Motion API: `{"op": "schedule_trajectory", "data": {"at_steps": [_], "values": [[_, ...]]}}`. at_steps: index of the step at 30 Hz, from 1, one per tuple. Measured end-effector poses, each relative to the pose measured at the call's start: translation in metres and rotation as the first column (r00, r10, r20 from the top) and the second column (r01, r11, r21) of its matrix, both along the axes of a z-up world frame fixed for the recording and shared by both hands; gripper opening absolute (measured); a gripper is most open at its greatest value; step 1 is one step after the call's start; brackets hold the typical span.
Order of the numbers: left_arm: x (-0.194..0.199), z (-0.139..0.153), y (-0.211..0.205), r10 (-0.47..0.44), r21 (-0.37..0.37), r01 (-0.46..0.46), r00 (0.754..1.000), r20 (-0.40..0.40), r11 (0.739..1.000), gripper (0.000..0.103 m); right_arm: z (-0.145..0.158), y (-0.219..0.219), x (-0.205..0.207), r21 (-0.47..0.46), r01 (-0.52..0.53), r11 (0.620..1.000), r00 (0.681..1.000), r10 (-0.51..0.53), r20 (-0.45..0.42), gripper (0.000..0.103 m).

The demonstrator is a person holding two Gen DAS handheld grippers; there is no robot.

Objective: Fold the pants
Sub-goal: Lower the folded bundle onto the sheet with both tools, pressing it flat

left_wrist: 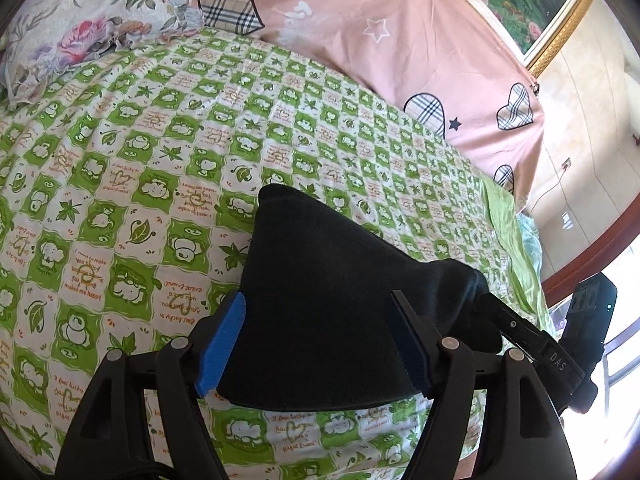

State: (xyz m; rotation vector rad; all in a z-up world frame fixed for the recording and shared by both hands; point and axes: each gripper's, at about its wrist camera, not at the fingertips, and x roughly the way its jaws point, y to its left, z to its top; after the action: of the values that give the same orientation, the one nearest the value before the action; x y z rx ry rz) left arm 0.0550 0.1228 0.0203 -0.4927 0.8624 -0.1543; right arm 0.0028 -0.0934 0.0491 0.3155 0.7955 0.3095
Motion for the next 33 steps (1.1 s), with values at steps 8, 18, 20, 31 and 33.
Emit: {"op": "schedule_trajectory", "data": {"at_steps": [8,18,20,31,33], "values": [[0.011,-0.011,0.002,0.004,-0.024,-0.005,0.999,-0.039,1.0,0.073,-0.023,-0.009,0.005,0.026,0.018,0.999,0.997,-0.016,-0.069,0.085],[0.026,-0.026,0.002,0.0,-0.024,-0.002,0.997,-0.079,1.0,0.073,-0.041,-0.021,0.003,-0.003,0.007,1.0,0.996,-0.007,-0.084,0.085],[0.029,-0.028,0.001,0.003,-0.015,-0.005,0.997,-0.083,1.0,0.073,-0.044,-0.024,0.002,-0.012,0.005,1.0,0.997,-0.006,-0.081,0.085],[0.043,-0.051,0.006,0.008,-0.011,-0.01,0.992,-0.125,1.0,0.075,-0.054,-0.032,0.004,0.043,-0.013,0.999,0.995,0.017,-0.094,0.085],[0.042,-0.054,0.007,0.008,-0.022,-0.011,0.992,-0.125,1.0,0.075,-0.056,-0.032,0.006,0.062,-0.024,0.998,0.995,0.03,-0.099,0.084]]}}
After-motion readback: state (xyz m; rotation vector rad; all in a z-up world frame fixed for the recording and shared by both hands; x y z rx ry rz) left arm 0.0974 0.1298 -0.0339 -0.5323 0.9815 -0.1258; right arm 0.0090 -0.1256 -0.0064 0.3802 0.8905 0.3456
